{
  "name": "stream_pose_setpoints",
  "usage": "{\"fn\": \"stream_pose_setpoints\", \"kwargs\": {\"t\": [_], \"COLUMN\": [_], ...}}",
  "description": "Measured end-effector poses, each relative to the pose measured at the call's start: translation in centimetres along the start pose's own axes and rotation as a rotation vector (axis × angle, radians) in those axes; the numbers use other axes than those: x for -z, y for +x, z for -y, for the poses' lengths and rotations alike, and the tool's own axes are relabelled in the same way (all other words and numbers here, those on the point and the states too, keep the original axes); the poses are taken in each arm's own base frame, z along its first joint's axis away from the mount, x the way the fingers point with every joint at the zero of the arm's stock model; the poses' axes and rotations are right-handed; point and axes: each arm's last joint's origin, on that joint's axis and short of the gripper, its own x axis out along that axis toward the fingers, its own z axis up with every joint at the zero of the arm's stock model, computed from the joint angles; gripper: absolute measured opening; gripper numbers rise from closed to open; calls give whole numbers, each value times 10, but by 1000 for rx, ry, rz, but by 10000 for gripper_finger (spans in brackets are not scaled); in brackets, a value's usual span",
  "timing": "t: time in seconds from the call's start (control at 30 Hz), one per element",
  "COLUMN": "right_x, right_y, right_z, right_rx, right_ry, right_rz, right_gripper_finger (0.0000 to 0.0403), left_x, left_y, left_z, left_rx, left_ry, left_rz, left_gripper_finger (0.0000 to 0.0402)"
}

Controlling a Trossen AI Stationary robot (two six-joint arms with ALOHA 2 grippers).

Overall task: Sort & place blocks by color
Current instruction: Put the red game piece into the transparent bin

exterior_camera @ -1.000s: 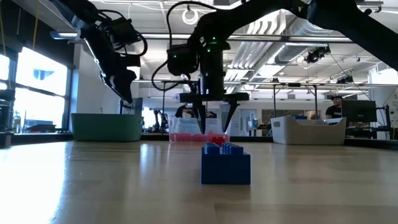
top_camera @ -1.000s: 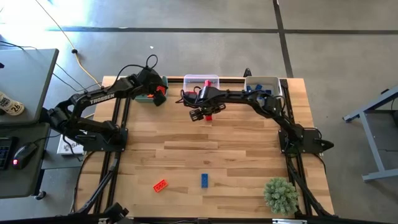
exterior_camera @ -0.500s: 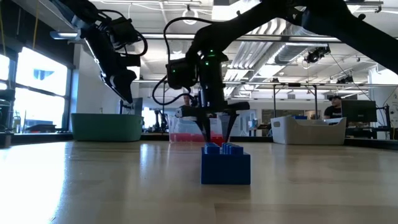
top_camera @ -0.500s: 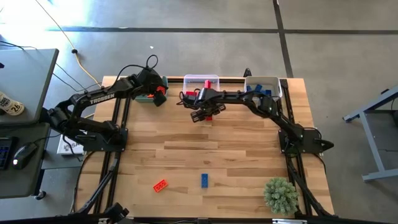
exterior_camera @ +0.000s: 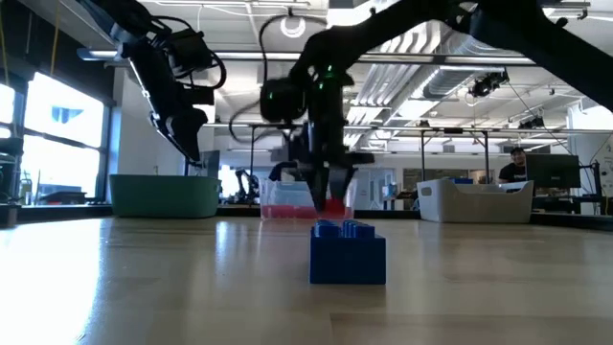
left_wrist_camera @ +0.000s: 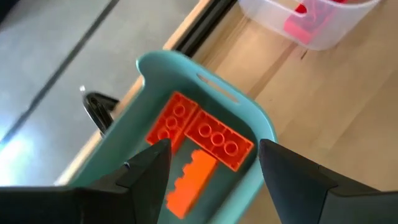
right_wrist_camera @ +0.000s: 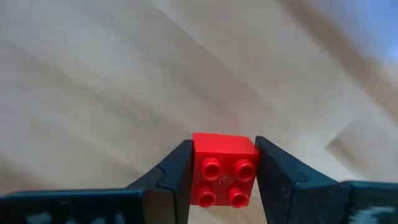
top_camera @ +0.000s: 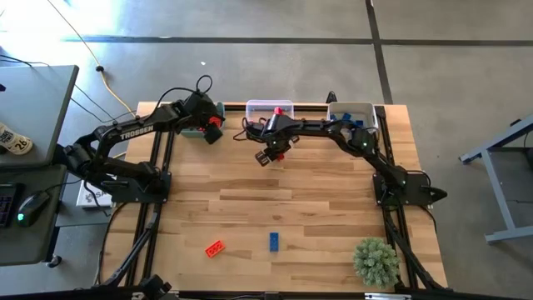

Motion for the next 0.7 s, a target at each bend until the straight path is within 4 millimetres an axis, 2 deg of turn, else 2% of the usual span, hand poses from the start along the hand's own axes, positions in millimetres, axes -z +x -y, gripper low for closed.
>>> {"fn": "stream_pose_setpoints", "kwargs": {"t": [0.17,0.33,0.4,0.7], "right_x": [0,-10,-17,-52], "right_y": [-42,-76,-83,-87], "right_z": [9,29,37,75], "right_rx": [-61,-112,-122,-119], "right_ry": [-100,-183,-207,-327], "right_rz": [88,214,259,420], "right_gripper_finger": [116,116,116,116], "left_x": [4,6,6,4], "left_y": [-1,-4,-6,-17], "left_z": [6,19,25,60], "left_rx": [19,57,96,221], "left_ry": [-82,-180,-218,-348], "left_rz": [-48,-76,-84,-94], "left_gripper_finger": [230,230,230,230]}}
